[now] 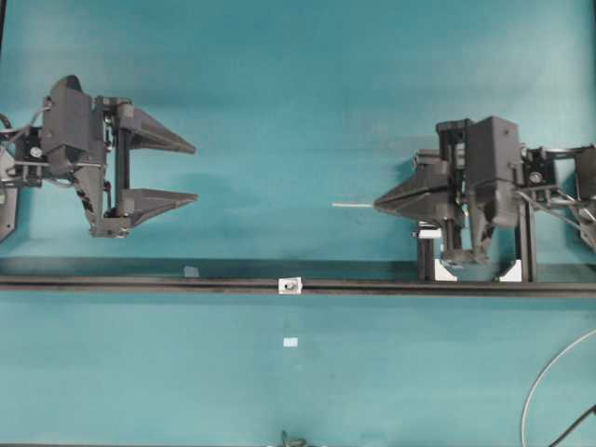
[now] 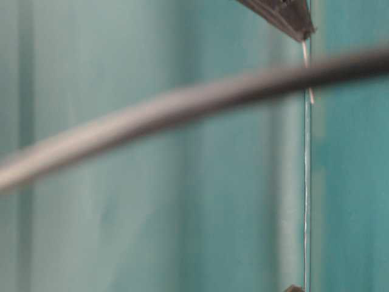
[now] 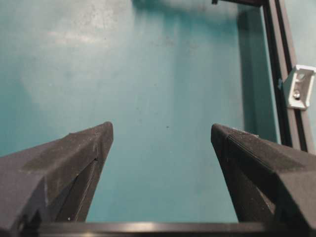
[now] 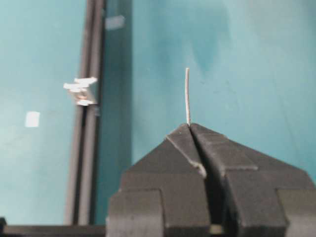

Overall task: Insert the wire through the hole in the metal fitting marked with a red label.
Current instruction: 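Pull the grey wire out of the white clamp with the right gripper, then carry the wire down to the rail, aligning its tip with the bracket hole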

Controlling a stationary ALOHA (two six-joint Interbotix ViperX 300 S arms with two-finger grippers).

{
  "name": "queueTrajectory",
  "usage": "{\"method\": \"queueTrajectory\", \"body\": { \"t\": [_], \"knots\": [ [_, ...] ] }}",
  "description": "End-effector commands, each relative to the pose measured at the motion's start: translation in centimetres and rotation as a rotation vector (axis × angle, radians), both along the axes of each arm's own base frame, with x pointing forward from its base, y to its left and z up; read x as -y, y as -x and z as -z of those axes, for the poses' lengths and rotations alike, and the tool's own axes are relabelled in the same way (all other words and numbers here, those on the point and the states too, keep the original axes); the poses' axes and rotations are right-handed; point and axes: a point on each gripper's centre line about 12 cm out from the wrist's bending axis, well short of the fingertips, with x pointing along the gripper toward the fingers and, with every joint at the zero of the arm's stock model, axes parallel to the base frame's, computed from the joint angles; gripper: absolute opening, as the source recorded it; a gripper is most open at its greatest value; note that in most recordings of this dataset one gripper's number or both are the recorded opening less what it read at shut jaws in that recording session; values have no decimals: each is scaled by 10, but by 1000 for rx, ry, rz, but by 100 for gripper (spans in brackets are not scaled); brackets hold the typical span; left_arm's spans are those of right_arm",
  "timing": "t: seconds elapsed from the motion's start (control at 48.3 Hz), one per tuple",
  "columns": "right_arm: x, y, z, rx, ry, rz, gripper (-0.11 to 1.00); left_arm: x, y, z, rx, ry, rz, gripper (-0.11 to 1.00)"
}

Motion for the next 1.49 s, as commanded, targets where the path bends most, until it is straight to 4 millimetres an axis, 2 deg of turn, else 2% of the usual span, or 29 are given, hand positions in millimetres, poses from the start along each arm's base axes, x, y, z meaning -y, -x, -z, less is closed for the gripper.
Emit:
{"method": "queueTrajectory", "body": {
  "t": [0.0, 0.186, 0.352, 0.767, 0.891, 1.243, 1.471],
  "knots": [
    [-10, 1, -11, 49, -14, -25, -1, 5, 0, -10, 40, -1, 19, 81],
    [-26, 1, -17, 90, -27, -72, -1, 21, 5, -16, 68, 7, 79, 81],
    [-31, 1, -19, 136, -12, -90, -1, 34, 5, -16, 76, 17, 128, 80],
    [-53, -10, 8, 143, 35, -41, -1, 55, 16, -13, 150, 32, 205, 80],
    [-59, -7, 12, 143, 56, 10, -1, 61, 11, -5, 145, 35, 217, 80],
    [-80, 2, 25, 101, 61, 116, -1, 74, -10, 38, 90, 90, 217, 80],
    [-91, -8, 36, 82, 66, 125, -1, 84, -22, 48, 69, 89, 237, 79]
  ]
}}
